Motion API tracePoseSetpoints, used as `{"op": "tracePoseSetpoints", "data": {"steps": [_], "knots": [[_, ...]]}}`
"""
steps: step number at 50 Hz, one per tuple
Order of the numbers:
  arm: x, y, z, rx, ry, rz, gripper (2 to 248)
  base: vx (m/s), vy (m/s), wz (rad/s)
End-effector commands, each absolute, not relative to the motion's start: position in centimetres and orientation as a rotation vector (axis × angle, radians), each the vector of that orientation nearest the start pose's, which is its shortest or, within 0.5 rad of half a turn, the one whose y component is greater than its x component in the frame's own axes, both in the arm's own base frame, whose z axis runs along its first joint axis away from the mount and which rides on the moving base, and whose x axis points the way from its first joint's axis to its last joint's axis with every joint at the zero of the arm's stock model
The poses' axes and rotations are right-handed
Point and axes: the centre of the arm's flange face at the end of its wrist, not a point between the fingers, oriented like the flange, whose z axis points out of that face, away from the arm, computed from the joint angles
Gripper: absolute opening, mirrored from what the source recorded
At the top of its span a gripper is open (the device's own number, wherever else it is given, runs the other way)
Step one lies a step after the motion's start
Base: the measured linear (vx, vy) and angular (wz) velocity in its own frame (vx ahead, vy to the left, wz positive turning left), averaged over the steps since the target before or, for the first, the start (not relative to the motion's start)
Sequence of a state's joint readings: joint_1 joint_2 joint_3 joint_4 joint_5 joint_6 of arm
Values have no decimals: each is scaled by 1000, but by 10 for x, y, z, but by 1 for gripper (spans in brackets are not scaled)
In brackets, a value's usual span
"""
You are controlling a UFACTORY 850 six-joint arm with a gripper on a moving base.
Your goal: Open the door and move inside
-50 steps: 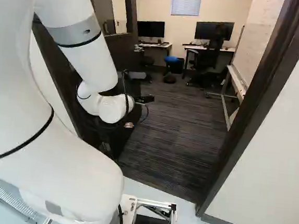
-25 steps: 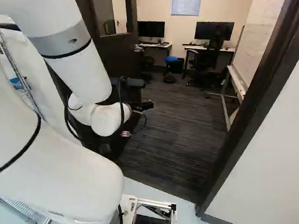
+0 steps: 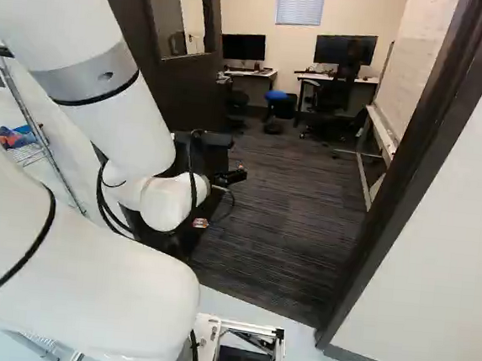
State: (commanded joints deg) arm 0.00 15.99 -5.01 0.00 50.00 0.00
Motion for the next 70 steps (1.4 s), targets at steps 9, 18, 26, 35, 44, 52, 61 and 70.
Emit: {"op": "tracePoseSetpoints", "data": {"steps": [9, 18, 26, 35, 44, 52, 61, 70], "knots": [[270, 0, 366, -2558, 0, -1824, 247, 2, 0, 0], [270, 0, 366, -2558, 0, -1824, 247, 32, 4, 4], [270, 0, 366, -2558, 0, -1824, 247, 78, -6, 7], [270, 0, 366, -2558, 0, -1824, 247, 86, -16, -2], [270, 0, 366, -2558, 0, -1824, 247, 98, -42, -93], [270, 0, 366, -2558, 0, -1824, 247, 112, -56, -144], [270, 0, 366, -2558, 0, -1824, 247, 127, -67, -183], [270, 0, 366, -2558, 0, -1824, 247, 125, -67, -184]]}}
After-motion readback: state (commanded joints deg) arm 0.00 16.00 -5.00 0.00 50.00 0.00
